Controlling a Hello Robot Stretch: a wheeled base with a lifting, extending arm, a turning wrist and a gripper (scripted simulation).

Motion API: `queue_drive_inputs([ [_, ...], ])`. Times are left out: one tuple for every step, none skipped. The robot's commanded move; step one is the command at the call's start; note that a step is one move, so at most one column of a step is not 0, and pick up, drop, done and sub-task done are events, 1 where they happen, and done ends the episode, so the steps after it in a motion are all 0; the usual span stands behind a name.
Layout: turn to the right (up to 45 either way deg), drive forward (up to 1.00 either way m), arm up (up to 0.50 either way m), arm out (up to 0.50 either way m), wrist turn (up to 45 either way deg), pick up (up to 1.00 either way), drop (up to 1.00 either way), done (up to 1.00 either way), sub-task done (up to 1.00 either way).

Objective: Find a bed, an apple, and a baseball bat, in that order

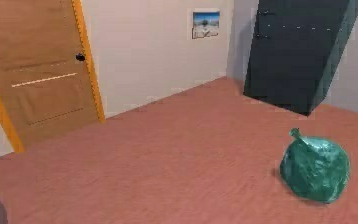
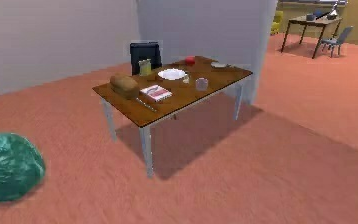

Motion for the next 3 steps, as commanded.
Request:
queue_drive_inputs([
  [-45.0, 0.00, 0.00, 0.00, 0.0, 0.00, 0.00, 0.00, 0.00],
  [-45.0, 0.00, 0.00, 0.00, 0.0, 0.00, 0.00, 0.00, 0.00],
  [45.0, 0.00, 0.00, 0.00, 0.0, 0.00, 0.00, 0.00, 0.00],
])
